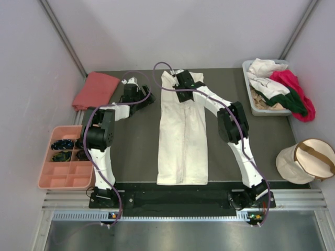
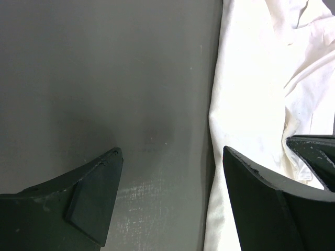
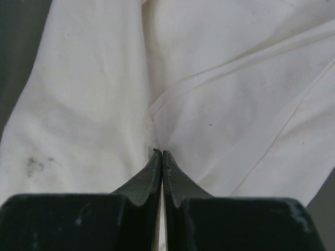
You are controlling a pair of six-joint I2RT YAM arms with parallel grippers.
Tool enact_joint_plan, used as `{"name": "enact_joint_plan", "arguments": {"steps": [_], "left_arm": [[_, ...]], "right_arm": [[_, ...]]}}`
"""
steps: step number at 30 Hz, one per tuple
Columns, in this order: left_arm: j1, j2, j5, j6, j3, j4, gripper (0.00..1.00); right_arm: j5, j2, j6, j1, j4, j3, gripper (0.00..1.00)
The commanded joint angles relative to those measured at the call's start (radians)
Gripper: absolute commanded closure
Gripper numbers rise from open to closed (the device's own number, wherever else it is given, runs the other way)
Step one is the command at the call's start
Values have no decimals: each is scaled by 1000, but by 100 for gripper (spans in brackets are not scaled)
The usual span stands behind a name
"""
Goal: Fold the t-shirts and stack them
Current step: Grab the bottom of the folded rectangular tshirt with both arms
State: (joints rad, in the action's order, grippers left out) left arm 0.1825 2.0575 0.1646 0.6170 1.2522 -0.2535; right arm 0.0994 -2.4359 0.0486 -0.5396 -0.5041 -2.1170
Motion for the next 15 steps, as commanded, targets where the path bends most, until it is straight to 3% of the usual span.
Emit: {"name": "enact_joint_plan", "arguments": {"steps": [1,9,15], "left_arm": [[2,1,13,6,-5,-21,18],[2,4,18,9,-5,-23,19],[2,10,21,13,-4,-27,19]], "right_arm": [[46,113,13,-7,59,32,100],[63,163,23,16,82,89,100],[-13,167,22,17,75,71,58]]}}
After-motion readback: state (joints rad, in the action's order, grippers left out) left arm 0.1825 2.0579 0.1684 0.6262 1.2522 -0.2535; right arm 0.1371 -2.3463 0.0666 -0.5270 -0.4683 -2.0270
